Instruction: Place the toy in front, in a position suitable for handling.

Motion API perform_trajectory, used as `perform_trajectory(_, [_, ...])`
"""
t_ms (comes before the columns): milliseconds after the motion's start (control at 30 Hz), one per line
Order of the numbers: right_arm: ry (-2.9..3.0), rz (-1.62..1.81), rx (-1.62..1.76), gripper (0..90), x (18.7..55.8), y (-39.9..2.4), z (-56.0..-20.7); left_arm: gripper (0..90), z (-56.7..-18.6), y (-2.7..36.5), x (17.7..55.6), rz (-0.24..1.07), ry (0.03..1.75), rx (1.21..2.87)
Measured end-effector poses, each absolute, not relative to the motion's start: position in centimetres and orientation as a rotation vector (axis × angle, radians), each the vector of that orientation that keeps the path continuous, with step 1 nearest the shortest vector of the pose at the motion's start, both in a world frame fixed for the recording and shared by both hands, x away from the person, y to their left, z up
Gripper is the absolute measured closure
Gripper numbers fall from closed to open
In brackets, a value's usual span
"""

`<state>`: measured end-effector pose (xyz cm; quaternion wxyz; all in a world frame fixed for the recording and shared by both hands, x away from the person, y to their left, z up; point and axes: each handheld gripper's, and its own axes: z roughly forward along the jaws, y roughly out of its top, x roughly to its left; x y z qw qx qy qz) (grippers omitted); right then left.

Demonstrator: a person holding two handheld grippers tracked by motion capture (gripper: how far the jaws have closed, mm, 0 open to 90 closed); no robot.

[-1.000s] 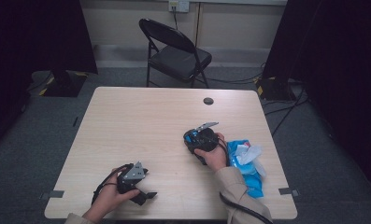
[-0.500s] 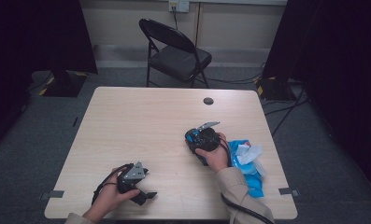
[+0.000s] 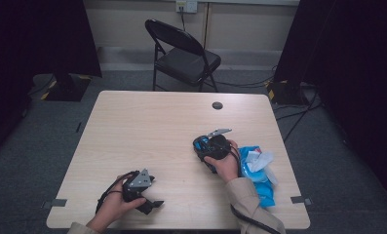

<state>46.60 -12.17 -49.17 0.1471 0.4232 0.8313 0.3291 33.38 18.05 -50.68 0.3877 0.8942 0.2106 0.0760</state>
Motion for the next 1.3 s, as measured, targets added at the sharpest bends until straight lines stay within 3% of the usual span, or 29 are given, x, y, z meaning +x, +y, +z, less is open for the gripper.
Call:
perform_trajectory(267, [2.425, 0.873, 1.210, 16.9, 45.9, -12.0, -49.7, 6.7, -50.7, 18.1, 33.4, 0.195, 0.533, 2.279])
perform_trajectory(333, [2.415, 0.876, 1.212, 19.2, 45.8, -12.0, -49.7, 6.7, -50.7, 18.1, 33.4, 0.195, 0.533, 2.279])
perform_trajectory(367, [2.394, 0.883, 1.235, 25.9, 45.8, -12.2, -49.6, 6.7, -50.7, 18.1, 33.4, 0.195, 0.533, 2.279])
perform_trajectory(967, [2.389, 0.924, 1.259, 26.3, 46.0, -12.6, -47.8, 6.6, -50.6, 18.1, 33.4, 0.195, 0.531, 2.284])
perform_trajectory(1300, [2.459, 0.969, 1.172, 27.1, 45.4, -9.7, -46.6, 6.4, -50.7, 18.0, 33.5, 0.195, 0.531, 2.284])
